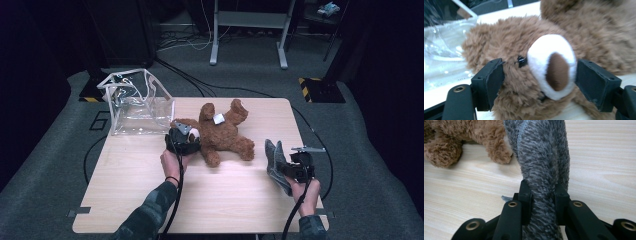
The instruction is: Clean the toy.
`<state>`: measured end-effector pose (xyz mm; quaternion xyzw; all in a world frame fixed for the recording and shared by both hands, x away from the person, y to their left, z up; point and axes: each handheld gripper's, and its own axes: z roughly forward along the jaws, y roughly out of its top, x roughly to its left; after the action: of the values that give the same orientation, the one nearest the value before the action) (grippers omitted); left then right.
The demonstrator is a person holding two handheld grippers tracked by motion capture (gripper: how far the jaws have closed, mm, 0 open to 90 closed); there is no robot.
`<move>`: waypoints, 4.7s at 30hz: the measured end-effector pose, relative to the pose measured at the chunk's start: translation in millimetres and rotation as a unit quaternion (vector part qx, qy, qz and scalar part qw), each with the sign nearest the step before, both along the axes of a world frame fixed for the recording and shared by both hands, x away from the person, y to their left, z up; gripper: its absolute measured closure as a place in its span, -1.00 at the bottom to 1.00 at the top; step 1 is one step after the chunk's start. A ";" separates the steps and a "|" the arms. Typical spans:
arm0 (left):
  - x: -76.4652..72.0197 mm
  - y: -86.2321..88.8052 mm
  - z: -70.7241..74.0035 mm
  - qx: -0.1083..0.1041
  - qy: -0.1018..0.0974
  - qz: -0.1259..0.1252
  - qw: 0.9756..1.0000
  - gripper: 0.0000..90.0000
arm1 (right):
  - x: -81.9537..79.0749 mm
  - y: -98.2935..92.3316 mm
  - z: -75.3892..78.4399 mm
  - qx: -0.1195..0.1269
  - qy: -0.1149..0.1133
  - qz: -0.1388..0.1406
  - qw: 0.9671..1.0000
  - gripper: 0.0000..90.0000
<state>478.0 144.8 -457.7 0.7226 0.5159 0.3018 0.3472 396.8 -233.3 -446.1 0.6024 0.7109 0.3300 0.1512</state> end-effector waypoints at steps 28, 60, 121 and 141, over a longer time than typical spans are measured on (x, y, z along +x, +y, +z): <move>-11.3 -16.9 -4.7 -0.075 0.028 -0.069 0.994 0.19 | -1.3 9.5 26.6 0.001 -0.033 0.013 0.999 0.66; -53.9 -20.6 7.1 -0.063 0.016 -0.126 0.990 -0.53 | 26.6 112.9 59.8 -0.009 -0.062 0.123 0.990 0.68; -78.3 112.2 -72.7 -0.010 0.070 -0.073 0.995 -0.77 | 48.5 203.1 45.1 -0.037 -0.017 0.215 0.976 0.71; -78.3 112.5 -72.3 -0.010 0.073 -0.075 0.994 -0.76 | 27.2 225.4 -18.7 -0.039 0.056 0.247 0.967 0.71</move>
<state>399.6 257.4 -530.0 0.7760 0.4869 0.2166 0.3375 424.0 -7.9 -464.8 0.4194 0.8573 0.2947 0.0486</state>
